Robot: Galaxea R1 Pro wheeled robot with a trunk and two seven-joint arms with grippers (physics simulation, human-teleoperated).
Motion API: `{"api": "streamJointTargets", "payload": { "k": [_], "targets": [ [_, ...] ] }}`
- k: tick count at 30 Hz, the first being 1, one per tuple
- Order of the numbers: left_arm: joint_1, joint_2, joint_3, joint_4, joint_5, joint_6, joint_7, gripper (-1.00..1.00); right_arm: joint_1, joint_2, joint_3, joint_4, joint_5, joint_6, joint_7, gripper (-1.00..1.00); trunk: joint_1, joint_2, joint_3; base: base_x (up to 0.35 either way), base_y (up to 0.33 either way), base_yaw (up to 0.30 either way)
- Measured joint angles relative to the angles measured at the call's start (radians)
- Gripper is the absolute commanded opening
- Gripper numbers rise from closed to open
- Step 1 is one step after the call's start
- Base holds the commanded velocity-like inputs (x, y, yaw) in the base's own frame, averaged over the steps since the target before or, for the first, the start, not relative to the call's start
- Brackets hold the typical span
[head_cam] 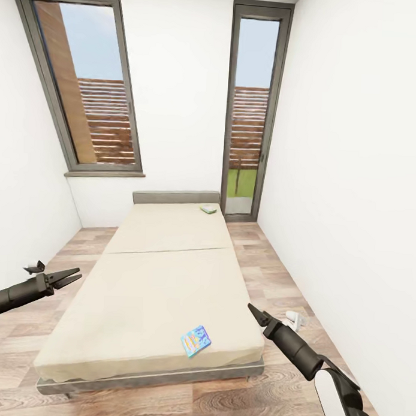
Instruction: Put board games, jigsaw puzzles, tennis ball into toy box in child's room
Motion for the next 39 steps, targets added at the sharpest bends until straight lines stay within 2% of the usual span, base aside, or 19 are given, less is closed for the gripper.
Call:
{"api": "streamJointTargets", "payload": {
  "k": [10, 14, 17, 19, 22, 23, 26, 27, 29, 32, 34, 39],
  "targets": [
    [0.000, -0.002, -0.001, 0.000, -0.001, -0.002, 0.000, 1.00, 0.000, 0.001, 0.001, -0.001, 0.000, 0.000, -0.035, 1.00, 0.000, 0.000, 0.000, 0.000, 0.000, 0.000],
    [0.000, -0.008, -0.002, 0.000, -0.001, -0.002, 0.000, 1.00, -0.002, 0.001, 0.015, -0.003, 0.000, 0.006, -0.106, 1.00, 0.000, 0.000, 0.000, 0.000, 0.000, 0.000],
    [0.000, -0.040, -0.003, -0.001, -0.003, -0.003, 0.002, 1.00, -0.004, 0.000, 0.038, -0.004, -0.001, 0.008, -0.182, 1.00, 0.000, 0.000, 0.000, 0.000, 0.000, 0.000],
    [0.000, -0.076, -0.007, -0.003, -0.007, -0.002, 0.056, 1.00, -0.007, -0.001, 0.053, -0.006, -0.001, 0.009, -0.235, 1.00, 0.000, 0.000, 0.000, 0.000, 0.000, 0.000],
    [0.000, -0.162, -0.019, -0.004, -0.013, 0.003, 0.254, 1.00, -0.021, -0.002, 0.067, -0.010, -0.003, 0.013, -0.307, 1.00, 0.000, 0.000, 0.000, 0.000, 0.000, 0.000],
    [0.000, -0.181, -0.019, -0.004, -0.013, 0.004, 0.292, 1.00, -0.024, -0.003, 0.069, -0.011, -0.003, 0.014, -0.314, 1.00, 0.000, 0.000, 0.000, 0.000, 0.000, 0.000],
    [0.000, -0.304, -0.027, -0.004, -0.015, 0.008, 0.490, 1.00, -0.037, -0.011, 0.072, -0.013, -0.003, 0.046, -0.336, 1.00, 0.000, 0.000, 0.000, 0.000, 0.000, 0.000],
    [0.000, -0.327, -0.027, -0.004, -0.015, 0.008, 0.520, 1.00, -0.040, -0.012, 0.072, -0.014, -0.003, 0.055, -0.339, 1.00, 0.000, 0.000, 0.000, 0.000, 0.000, 0.000],
    [0.000, -0.400, -0.034, -0.004, -0.017, 0.010, 0.609, 1.00, -0.054, -0.015, 0.073, -0.015, -0.003, 0.100, -0.348, 1.00, 0.000, 0.000, 0.000, 0.000, 0.000, 0.000],
    [0.000, -0.439, -0.043, -0.004, -0.018, 0.008, 0.651, 1.00, -0.064, -0.017, 0.072, -0.017, -0.004, 0.146, -0.351, 1.00, 0.000, 0.000, 0.000, 0.000, 0.000, 0.000],
    [0.000, -0.453, -0.049, -0.004, -0.019, 0.008, 0.665, 1.00, -0.066, -0.017, 0.073, -0.029, -0.006, 0.164, -0.351, 1.00, 0.000, 0.000, 0.000, -0.028, -0.013, 0.000],
    [0.000, -0.461, -0.055, -0.005, -0.019, 0.006, 0.676, 1.00, -0.059, -0.017, 0.073, -0.092, -0.006, 0.182, -0.351, 1.00, 0.000, 0.000, 0.000, -0.148, -0.160, 0.001]
  ]
}}
